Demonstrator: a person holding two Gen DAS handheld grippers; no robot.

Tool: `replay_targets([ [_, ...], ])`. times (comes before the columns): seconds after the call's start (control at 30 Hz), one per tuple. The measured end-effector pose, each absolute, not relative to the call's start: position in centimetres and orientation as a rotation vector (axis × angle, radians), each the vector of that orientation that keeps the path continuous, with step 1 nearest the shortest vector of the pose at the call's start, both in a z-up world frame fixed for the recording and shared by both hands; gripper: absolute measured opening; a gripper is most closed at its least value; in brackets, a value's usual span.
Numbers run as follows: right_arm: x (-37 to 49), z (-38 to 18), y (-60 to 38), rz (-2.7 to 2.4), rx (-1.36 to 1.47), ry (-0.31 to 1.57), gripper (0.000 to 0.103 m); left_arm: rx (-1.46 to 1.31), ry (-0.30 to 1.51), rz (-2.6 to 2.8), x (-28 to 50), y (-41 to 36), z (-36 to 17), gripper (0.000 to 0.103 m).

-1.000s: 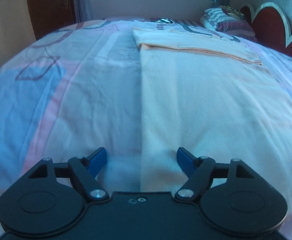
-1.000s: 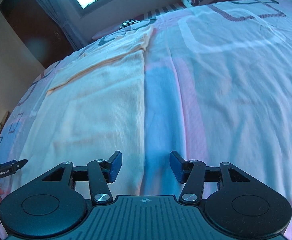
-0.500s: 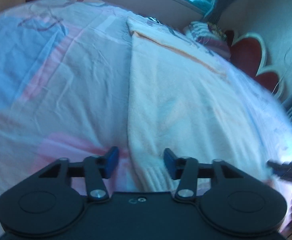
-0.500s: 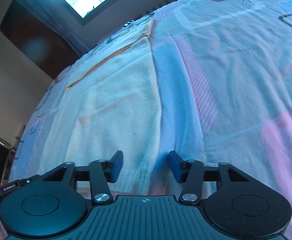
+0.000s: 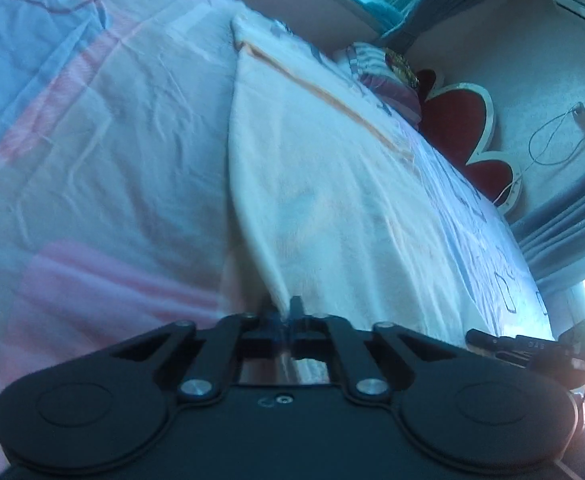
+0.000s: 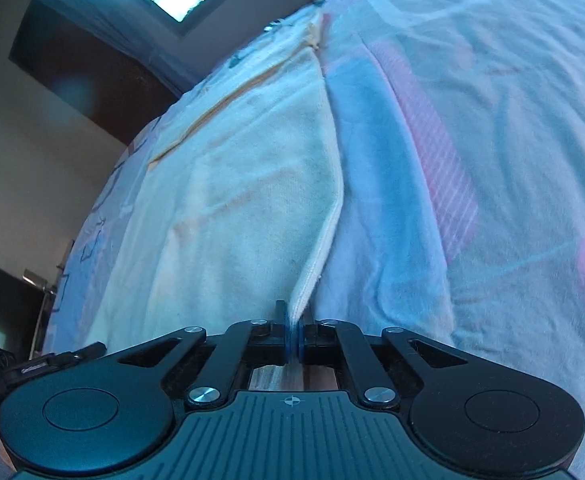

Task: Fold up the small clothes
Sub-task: 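Grasp the sweater edge with the right gripper while the left gripper grasps the other edge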

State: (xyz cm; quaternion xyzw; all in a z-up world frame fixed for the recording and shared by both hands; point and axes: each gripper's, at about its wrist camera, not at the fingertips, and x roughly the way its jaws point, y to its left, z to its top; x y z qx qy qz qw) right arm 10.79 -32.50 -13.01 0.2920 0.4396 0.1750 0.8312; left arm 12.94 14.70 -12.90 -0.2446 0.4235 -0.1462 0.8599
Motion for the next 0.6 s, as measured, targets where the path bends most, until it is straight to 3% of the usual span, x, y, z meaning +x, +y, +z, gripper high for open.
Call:
replay_targets([
  [0.13,9.6,-11.0,-33.6,0.394,0.617,0.828,0.002,-0.477,0.761,-0.302,11.3,15.0,-10.7,0.002],
  [0.23,10.5,-13.9,-33.2,0.343,0.577,0.966,0.002,-0.419,0.888,-0.242,12.0,14.7,-13.7,0.003],
  [0.6,10.5,-11.8,-33.1,0.355,0.638,0.877,0.002,-0.623,0.808,-0.261,11.5,16.7,-12.8,0.002],
])
